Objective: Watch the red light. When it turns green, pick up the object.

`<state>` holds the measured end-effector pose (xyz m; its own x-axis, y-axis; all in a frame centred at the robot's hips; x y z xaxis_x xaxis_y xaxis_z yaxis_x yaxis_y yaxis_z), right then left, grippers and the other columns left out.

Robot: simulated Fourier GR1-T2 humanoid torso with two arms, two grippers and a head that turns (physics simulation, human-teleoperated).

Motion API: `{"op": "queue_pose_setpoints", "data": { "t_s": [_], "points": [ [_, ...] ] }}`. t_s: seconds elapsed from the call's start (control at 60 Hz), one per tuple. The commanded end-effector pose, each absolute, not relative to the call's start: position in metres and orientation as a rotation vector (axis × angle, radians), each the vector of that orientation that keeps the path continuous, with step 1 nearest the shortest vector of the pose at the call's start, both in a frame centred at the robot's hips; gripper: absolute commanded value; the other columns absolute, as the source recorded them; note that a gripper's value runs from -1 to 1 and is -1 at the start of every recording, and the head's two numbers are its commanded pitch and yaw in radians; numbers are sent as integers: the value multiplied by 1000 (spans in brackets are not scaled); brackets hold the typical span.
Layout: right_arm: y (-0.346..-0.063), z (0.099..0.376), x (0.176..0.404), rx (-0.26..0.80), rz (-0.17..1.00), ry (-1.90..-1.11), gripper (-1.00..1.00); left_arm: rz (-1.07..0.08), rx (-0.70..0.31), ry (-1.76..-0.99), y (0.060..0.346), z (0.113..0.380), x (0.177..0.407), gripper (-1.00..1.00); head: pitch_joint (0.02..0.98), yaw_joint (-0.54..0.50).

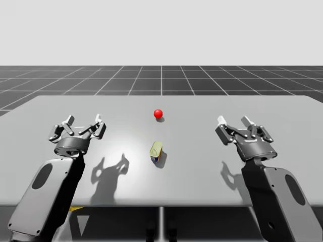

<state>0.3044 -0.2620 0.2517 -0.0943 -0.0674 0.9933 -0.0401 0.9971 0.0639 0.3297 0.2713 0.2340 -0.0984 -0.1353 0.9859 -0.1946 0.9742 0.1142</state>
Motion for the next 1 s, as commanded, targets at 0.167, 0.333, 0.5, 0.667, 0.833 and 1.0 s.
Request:
{"op": "queue_pose_setpoints", "data": {
  "t_s": [0.167,0.333,0.5,0.667,0.833,1.0],
  "points": [
    [-263,246,304,98,-21,-1678,-1000,56,276,-1649,277,226,335,-1000,98,-3],
    [-264,245,306,65,-25,-1657,-1000,52,280,-1648,276,226,335,-1000,211,-5],
    [-264,245,307,60,-22,-1656,-1000,42,282,-1645,276,225,335,-1000,329,7],
    [-263,244,307,57,-16,-1651,-1000,34,282,-1644,276,225,335,-1000,432,21],
    [-263,245,307,57,-16,-1650,-1000,31,282,-1644,275,225,335,-1000,536,24],
    [-263,244,307,54,-15,-1647,-1000,24,276,-1648,275,225,335,-1000,578,31]
  ]
}}
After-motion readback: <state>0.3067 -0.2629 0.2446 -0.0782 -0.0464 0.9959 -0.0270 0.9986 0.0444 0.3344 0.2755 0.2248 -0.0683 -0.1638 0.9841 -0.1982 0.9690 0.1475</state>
